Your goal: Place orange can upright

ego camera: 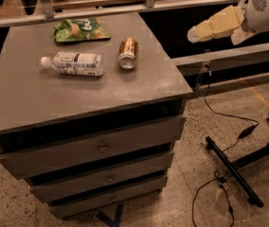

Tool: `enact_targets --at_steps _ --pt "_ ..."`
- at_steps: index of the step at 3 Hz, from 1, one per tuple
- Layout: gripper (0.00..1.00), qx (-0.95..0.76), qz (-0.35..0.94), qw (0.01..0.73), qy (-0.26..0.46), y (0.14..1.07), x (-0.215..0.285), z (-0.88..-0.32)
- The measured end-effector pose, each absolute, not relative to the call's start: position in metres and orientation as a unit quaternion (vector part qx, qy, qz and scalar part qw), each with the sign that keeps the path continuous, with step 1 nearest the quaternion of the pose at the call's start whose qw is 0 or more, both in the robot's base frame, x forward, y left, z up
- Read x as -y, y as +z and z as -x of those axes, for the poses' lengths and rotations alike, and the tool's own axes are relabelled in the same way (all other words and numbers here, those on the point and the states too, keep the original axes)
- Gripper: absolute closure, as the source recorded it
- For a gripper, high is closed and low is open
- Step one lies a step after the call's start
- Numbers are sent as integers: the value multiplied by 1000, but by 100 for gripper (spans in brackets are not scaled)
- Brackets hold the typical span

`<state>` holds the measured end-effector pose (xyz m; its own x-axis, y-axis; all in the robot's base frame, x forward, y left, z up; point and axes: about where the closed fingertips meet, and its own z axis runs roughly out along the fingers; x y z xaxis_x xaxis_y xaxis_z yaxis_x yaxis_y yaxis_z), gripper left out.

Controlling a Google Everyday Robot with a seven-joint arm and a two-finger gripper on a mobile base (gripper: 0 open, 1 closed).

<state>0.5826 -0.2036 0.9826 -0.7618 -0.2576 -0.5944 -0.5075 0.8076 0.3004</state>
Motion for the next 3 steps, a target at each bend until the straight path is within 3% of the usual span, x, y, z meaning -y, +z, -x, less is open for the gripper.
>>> enact_targets --at_steps 1,3 --pt "0 -913 154 262 271 977 185 -608" --pt "0 -911 121 271 285 980 174 -616"
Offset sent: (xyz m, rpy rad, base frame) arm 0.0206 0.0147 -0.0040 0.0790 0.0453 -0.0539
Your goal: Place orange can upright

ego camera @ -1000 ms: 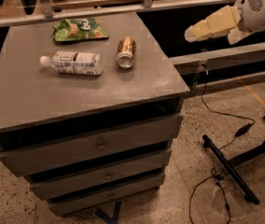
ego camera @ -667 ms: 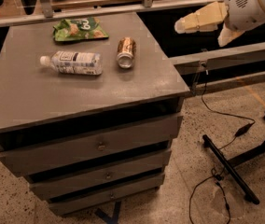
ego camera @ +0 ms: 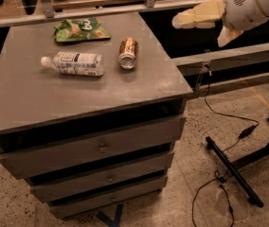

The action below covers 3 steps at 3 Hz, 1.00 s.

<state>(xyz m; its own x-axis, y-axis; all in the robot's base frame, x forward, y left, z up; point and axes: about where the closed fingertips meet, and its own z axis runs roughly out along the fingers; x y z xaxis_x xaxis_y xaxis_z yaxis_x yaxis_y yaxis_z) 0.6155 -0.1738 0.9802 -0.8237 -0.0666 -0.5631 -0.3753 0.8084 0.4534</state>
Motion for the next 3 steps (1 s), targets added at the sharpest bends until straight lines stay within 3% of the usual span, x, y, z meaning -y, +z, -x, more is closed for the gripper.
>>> enact_targets --at_steps 3 --pt "0 -933 39 239 265 974 122 -663"
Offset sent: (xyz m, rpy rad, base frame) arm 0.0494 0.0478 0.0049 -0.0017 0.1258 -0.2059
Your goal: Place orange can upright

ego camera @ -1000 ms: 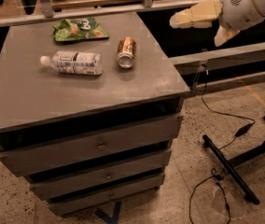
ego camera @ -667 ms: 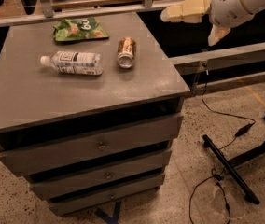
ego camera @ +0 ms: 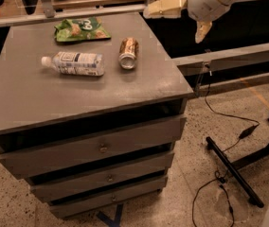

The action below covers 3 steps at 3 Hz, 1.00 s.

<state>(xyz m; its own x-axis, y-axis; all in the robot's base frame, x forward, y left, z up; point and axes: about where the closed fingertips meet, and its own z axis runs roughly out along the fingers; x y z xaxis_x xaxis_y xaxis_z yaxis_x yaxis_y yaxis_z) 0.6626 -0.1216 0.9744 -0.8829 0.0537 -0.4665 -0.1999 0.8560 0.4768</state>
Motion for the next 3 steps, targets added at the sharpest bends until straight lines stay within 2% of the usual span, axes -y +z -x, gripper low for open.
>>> enact_targets --at_steps 3 --pt "0 -958 90 165 215 920 59 -707"
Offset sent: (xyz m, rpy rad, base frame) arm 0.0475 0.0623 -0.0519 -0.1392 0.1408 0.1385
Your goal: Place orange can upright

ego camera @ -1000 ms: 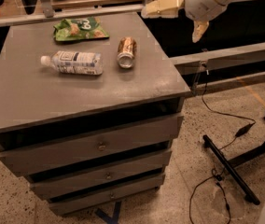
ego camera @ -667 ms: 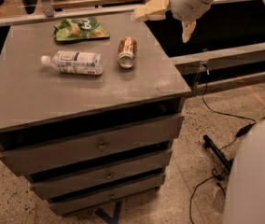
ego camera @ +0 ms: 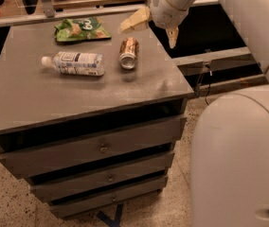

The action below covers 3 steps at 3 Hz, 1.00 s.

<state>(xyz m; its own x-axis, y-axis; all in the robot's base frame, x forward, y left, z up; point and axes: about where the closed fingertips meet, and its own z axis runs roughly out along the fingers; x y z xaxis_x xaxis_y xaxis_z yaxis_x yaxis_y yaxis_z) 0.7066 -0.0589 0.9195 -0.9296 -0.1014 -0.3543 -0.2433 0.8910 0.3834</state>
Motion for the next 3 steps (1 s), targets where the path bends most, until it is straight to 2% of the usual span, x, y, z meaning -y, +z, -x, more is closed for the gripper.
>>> enact_targets --at_steps 3 --pt "0 -972 61 163 160 893 24 -750"
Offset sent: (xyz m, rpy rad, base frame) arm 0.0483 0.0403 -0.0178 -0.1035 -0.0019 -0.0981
